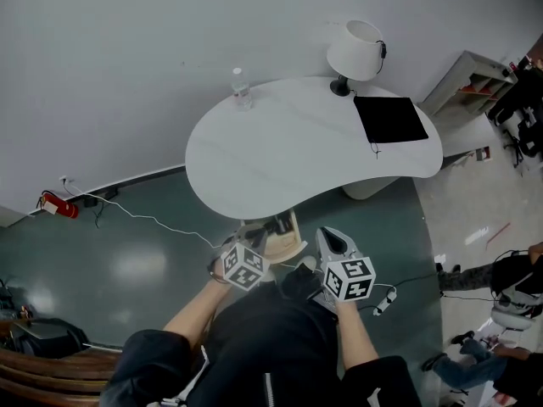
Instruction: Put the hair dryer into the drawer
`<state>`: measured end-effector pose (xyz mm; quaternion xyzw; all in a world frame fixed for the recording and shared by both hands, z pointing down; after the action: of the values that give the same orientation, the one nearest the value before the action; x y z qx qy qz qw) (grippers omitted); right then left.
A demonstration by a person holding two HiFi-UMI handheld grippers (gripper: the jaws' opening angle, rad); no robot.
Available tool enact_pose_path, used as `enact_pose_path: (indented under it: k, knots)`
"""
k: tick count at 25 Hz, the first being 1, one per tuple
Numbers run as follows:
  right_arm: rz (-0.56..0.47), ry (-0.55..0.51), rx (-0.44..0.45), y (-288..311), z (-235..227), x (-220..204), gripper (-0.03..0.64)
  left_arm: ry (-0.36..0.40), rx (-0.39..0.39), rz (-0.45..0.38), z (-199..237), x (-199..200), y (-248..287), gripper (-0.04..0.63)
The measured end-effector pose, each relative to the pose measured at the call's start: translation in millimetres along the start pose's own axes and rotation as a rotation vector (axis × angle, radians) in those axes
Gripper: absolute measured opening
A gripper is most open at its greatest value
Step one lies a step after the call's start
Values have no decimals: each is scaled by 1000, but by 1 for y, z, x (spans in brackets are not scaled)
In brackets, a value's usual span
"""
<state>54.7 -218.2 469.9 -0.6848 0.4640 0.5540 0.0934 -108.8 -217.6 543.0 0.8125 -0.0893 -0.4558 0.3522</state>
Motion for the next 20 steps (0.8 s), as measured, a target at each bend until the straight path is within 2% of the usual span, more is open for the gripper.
enact_pose_path:
  k: [20]
  knots:
    - [35, -15, 12, 2, 5, -1, 3, -14, -31, 33, -11, -16, -1, 14]
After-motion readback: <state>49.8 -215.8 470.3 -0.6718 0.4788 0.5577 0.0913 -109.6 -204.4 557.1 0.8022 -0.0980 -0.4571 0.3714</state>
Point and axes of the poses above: the fingertips, and each gripper's own axes: y forward along the fingers, z to its left, x out of its top, the point moved 3 cm from there along -y, backward along the fingers, and after that the axes turned 15 degrees about x, right-handed, at the moved point
